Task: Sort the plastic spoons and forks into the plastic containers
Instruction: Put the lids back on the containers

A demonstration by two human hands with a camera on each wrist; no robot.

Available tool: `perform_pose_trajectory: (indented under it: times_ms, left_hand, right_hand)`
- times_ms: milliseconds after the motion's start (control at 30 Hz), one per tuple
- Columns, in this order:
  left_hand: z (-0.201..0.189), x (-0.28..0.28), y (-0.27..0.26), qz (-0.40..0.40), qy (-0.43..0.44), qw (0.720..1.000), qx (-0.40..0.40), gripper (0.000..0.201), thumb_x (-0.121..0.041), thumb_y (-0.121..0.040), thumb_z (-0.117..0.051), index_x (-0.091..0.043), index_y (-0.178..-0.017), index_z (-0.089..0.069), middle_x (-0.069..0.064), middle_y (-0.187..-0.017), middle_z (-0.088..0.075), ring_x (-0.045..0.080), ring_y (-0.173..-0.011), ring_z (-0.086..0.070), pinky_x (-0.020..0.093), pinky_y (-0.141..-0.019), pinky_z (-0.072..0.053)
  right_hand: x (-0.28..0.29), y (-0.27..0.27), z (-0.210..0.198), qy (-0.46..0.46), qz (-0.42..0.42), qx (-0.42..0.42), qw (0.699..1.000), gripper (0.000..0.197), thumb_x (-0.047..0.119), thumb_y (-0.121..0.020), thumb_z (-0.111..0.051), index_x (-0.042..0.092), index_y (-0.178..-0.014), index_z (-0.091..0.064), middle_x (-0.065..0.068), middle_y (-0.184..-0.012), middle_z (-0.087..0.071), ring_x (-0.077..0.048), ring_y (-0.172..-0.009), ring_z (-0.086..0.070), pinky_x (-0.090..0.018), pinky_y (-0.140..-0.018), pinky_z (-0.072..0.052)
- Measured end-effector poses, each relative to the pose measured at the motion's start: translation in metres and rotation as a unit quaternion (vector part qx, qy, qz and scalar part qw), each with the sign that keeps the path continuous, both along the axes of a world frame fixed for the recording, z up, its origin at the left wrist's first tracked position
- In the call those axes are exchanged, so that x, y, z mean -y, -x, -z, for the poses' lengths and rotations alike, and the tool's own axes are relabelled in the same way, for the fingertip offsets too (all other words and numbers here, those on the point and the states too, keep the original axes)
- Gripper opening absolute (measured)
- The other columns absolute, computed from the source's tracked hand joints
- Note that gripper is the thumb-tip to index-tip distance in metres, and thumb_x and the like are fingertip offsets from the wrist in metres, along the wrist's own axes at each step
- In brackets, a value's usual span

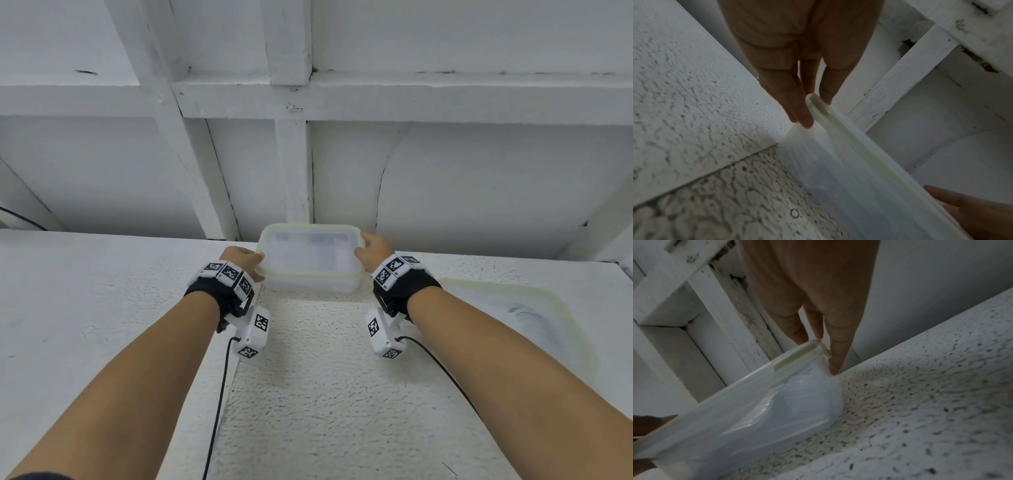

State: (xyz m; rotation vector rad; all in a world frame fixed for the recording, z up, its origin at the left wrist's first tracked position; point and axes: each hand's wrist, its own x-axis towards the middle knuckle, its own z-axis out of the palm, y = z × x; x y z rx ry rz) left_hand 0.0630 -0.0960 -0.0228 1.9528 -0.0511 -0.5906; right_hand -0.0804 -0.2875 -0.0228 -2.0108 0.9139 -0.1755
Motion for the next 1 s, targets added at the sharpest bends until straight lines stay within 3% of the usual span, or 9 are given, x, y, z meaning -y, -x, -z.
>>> perform_pose_trajectory:
  times_ms: [67,133,200,267,333,467,700,900,1000]
  left_hand:
    - [-0.001,0.000,0.000,0.001,-0.001,1.000,0.001,0.013,-0.008,-0.089,-0.060,0.003,-0.081,-0.062,0.018,-0.083,-0.061,0.028,-0.062,-0.058,0.049,-0.083,-0.054]
    - [-0.001,-0.001,0.002,0.006,-0.009,1.000,0.002,0.022,-0.009,-0.090,-0.059,0.008,-0.103,-0.063,0.019,-0.083,-0.062,0.030,-0.067,-0.060,0.049,-0.088,-0.052]
    - [-0.005,-0.001,0.008,0.029,-0.056,0.998,0.029,0.036,-0.014,-0.091,-0.057,0.002,-0.122,-0.057,0.021,-0.104,-0.061,0.034,-0.091,-0.060,0.046,-0.095,-0.048]
    - [-0.012,0.003,0.019,0.043,-0.155,0.981,0.109,0.046,-0.019,-0.091,-0.053,-0.004,-0.134,-0.046,0.023,-0.132,-0.046,0.037,-0.116,-0.049,0.040,-0.100,-0.041]
    - [-0.023,0.011,0.040,0.039,-0.183,0.964,0.190,0.046,-0.020,-0.091,-0.050,-0.007,-0.134,-0.044,0.025,-0.137,-0.037,0.041,-0.119,-0.044,0.040,-0.097,-0.036]
    - [-0.041,0.036,0.101,0.086,-0.104,0.954,0.267,0.038,-0.019,-0.092,-0.051,-0.010,-0.129,-0.050,0.022,-0.138,-0.035,0.038,-0.126,-0.035,0.038,-0.105,-0.028]
    - [-0.014,0.105,0.195,0.242,-0.056,0.955,0.160,0.033,-0.024,-0.092,-0.051,-0.011,-0.122,-0.056,0.018,-0.131,-0.050,0.033,-0.119,-0.049,0.037,-0.102,-0.039]
    - [0.010,0.132,0.239,0.290,-0.073,0.954,0.030,0.059,-0.040,-0.090,-0.057,-0.003,-0.134,-0.045,0.015,-0.134,-0.050,0.031,-0.120,-0.051,0.044,-0.098,-0.046]
    - [0.013,0.135,0.243,0.275,-0.051,0.960,0.020,0.051,-0.036,-0.087,-0.061,-0.001,-0.123,-0.054,0.014,-0.119,-0.060,0.032,-0.107,-0.059,0.041,-0.091,-0.051]
  right_hand:
    - [-0.001,0.002,-0.002,0.001,-0.012,-0.008,1.000,0.050,0.003,-0.089,-0.046,0.008,-0.139,-0.042,-0.018,-0.123,-0.058,-0.033,-0.108,-0.056,-0.031,-0.085,-0.045]
    - [-0.004,0.004,-0.007,-0.003,-0.025,-0.023,0.999,0.053,0.008,-0.090,-0.047,0.008,-0.142,-0.037,-0.013,-0.123,-0.055,-0.029,-0.108,-0.055,-0.028,-0.080,-0.045]
    - [-0.008,0.010,-0.014,-0.007,-0.037,-0.047,0.998,0.051,0.012,-0.092,-0.047,0.005,-0.142,-0.035,-0.015,-0.132,-0.051,-0.030,-0.117,-0.051,-0.029,-0.088,-0.042]
    - [-0.009,0.022,-0.024,0.001,-0.040,-0.066,0.997,0.046,0.012,-0.095,-0.044,0.002,-0.139,-0.036,-0.016,-0.138,-0.046,-0.031,-0.125,-0.045,-0.029,-0.096,-0.037]
    - [-0.005,0.040,-0.037,0.006,-0.041,-0.061,0.997,0.050,0.014,-0.096,-0.044,0.001,-0.142,-0.031,-0.013,-0.144,-0.039,-0.028,-0.132,-0.038,-0.029,-0.104,-0.032]
    - [0.010,0.103,-0.068,0.041,-0.052,-0.033,0.997,0.046,0.014,-0.096,-0.047,0.007,-0.140,-0.038,-0.007,-0.145,-0.040,-0.022,-0.134,-0.037,-0.025,-0.105,-0.028]
    - [0.052,0.232,-0.057,0.092,0.023,-0.106,0.990,0.044,0.024,-0.094,-0.053,0.013,-0.135,-0.045,-0.005,-0.141,-0.044,-0.020,-0.129,-0.042,-0.028,-0.099,-0.035]
    - [0.075,0.280,-0.025,0.070,0.127,-0.157,0.977,0.058,0.031,-0.094,-0.050,0.012,-0.145,-0.028,-0.012,-0.148,-0.034,-0.029,-0.134,-0.036,-0.034,-0.106,-0.031]
    - [0.078,0.282,-0.016,0.023,0.150,-0.140,0.978,0.052,0.026,-0.097,-0.047,0.005,-0.142,-0.031,-0.012,-0.144,-0.039,-0.032,-0.128,-0.041,-0.032,-0.087,-0.042]
